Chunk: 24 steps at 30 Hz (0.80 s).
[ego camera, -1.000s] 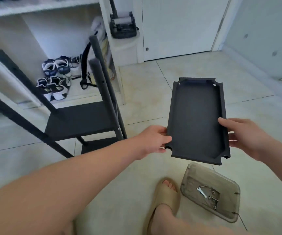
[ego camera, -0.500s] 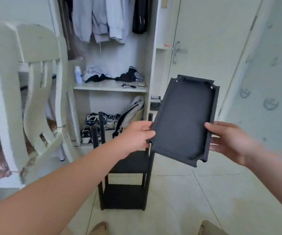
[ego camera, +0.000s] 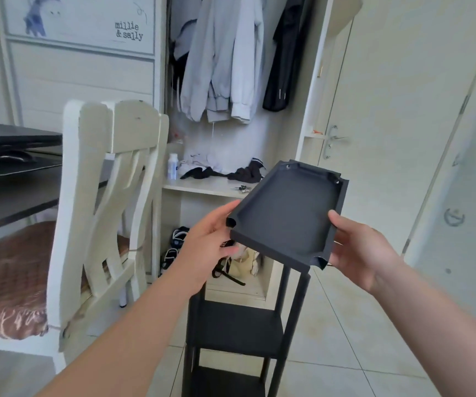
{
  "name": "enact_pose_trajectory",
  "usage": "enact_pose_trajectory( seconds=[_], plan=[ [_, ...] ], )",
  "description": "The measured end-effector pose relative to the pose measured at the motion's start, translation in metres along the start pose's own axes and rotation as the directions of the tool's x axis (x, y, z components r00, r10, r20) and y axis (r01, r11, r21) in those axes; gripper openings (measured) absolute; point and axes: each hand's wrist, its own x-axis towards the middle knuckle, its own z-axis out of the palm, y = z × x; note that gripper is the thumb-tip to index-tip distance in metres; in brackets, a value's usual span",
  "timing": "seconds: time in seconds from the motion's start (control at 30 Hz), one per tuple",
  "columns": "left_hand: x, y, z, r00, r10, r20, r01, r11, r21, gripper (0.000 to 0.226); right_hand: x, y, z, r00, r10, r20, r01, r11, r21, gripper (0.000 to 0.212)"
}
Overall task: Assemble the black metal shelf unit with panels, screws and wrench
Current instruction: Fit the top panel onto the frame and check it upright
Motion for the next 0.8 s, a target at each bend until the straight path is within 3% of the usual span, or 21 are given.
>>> enact_pose_trajectory(
  seconds=[0.13,0.33,0.5,0.7,0.8],
  plan=[
    [0.021,-0.027,-0.005,0.975,0.223,-0.013,-0.202,0.908,0.368,0.074,0.024,0.028,0.008,0.998,0.044,-0.040,-0.041,0.997,0.059,0.028],
    [0.032,-0.084,-0.019,0.973,0.229,0.008,-0.189,0.781,0.596,0.058,0.051,0.084,0.005,0.989,0.132,-0.072,-0.127,0.989,0.071,0.025],
    [0.049,-0.104,-0.028,0.983,0.185,-0.001,-0.147,0.778,0.611,0.047,0.072,0.093,0.002,0.974,0.205,-0.101,-0.209,0.977,-0.034,0.034],
    [0.065,-0.108,-0.019,0.995,0.065,-0.075,-0.026,0.902,0.432,0.020,0.091,0.104,-0.002,0.980,0.101,-0.172,-0.129,0.979,-0.156,0.049],
    [0.073,-0.107,-0.014,0.993,0.000,-0.116,0.046,0.919,0.391,0.009,0.094,0.109,-0.003,0.984,0.046,-0.172,-0.083,0.973,-0.217,0.040]
  ],
)
